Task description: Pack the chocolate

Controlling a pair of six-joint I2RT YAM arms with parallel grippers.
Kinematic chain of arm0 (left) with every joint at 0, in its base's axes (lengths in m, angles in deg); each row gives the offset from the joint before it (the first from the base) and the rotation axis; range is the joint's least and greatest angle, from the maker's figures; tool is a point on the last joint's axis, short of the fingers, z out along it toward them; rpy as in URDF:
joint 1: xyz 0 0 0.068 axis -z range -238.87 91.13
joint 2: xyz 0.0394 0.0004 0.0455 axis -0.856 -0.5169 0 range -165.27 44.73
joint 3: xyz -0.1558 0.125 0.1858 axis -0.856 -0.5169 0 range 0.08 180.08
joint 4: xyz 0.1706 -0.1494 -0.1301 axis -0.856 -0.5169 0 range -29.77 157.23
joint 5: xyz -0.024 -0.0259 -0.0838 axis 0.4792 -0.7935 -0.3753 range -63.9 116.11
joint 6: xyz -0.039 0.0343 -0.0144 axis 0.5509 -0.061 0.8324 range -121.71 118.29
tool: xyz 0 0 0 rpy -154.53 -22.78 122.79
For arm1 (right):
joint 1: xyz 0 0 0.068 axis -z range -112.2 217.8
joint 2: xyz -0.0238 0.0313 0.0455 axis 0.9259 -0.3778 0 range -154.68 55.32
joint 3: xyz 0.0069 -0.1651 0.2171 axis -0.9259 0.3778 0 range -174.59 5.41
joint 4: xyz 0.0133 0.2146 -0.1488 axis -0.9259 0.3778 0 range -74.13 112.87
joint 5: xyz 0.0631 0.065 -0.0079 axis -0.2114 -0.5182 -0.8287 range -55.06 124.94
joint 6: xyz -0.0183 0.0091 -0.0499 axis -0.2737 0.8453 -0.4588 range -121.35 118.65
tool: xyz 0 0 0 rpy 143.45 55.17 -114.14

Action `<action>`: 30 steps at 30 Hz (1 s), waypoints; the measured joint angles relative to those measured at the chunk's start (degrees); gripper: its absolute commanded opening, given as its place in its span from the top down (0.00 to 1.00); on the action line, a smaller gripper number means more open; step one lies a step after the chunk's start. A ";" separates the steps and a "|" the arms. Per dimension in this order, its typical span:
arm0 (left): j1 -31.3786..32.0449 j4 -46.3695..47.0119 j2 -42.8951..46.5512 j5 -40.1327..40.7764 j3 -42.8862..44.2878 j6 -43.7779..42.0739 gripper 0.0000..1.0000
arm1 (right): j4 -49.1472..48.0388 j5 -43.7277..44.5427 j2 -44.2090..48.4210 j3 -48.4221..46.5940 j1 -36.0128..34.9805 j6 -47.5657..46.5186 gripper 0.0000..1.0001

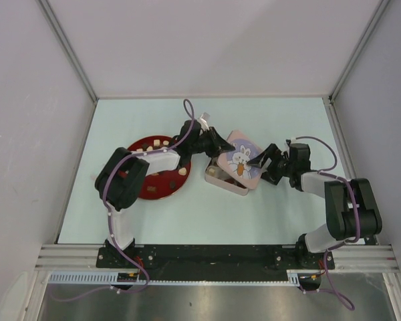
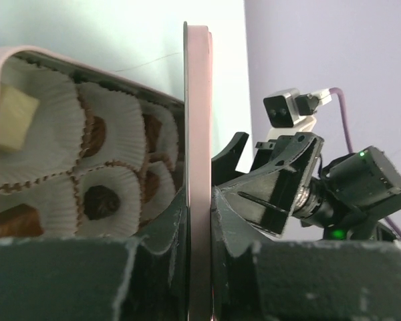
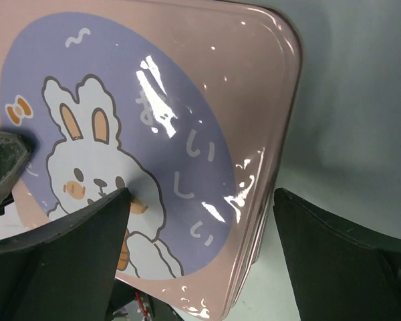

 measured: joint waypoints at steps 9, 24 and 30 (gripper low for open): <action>-0.70 -6.58 0.96 1.64 0.02 -6.99 0.75 | -0.28 -0.87 -2.14 -0.76 -3.65 0.42 0.08; -5.33 -17.64 6.03 10.36 0.02 -18.75 0.57 | 13.33 7.74 -0.74 -10.27 -8.79 -1.88 0.05; -5.95 -20.61 6.19 12.83 0.02 -21.86 0.43 | 16.31 9.20 -0.92 -12.24 -9.68 -2.19 0.05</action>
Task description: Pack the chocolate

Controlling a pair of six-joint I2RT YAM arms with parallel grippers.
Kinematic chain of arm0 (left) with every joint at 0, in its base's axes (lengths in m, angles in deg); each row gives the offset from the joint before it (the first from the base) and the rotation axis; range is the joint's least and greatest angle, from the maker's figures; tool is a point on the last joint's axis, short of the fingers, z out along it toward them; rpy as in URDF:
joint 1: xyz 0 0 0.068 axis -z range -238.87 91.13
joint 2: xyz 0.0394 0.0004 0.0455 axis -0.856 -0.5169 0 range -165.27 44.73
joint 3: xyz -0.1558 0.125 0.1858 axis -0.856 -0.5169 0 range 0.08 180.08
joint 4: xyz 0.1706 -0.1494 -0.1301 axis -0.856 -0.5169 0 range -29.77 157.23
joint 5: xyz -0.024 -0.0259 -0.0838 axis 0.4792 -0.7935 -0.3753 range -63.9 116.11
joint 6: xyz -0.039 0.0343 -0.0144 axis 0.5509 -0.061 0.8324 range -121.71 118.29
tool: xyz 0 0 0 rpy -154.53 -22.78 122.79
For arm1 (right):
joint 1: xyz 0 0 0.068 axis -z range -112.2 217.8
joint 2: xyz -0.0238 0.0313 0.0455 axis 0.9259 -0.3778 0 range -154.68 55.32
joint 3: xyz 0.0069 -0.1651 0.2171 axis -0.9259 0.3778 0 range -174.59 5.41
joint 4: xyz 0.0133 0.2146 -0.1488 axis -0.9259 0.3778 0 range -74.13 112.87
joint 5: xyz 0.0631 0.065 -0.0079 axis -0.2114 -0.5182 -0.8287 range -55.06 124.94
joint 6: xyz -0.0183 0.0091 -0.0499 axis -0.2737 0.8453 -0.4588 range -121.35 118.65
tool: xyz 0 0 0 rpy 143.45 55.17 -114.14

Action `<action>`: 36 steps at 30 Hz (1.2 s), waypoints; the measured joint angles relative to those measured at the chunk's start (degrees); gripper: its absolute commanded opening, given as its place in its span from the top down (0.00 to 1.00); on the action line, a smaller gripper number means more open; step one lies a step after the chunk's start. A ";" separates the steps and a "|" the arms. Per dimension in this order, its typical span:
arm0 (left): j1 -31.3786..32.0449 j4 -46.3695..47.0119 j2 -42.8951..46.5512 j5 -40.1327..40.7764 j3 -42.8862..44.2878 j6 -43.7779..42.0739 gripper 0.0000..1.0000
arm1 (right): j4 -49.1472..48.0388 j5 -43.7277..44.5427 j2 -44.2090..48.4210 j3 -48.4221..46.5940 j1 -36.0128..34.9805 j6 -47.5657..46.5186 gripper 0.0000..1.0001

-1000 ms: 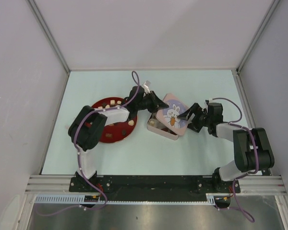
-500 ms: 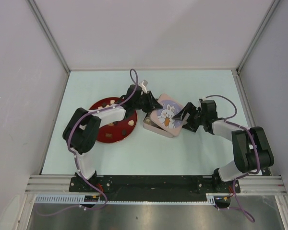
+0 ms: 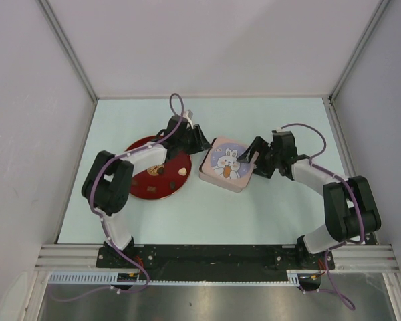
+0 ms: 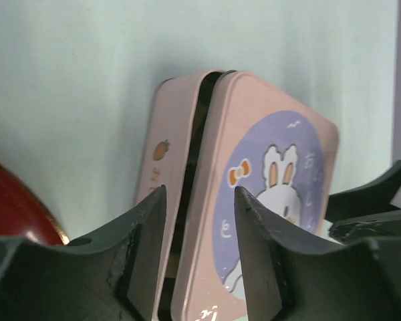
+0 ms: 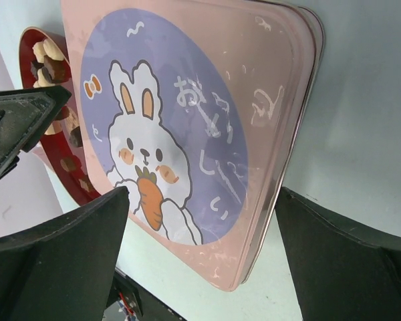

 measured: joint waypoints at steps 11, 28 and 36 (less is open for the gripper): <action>0.00 -6.47 1.05 2.10 0.11 -5.07 0.28 | 5.51 3.41 -1.25 -3.74 -2.03 -0.76 0.01; 0.66 -4.20 1.03 -9.01 -2.93 -1.46 0.29 | 13.70 7.96 -5.66 -12.24 -4.87 -4.09 0.00; 1.68 -1.07 1.11 -11.37 -6.91 2.40 0.34 | 16.96 10.91 -6.47 -14.21 -5.14 -5.88 0.00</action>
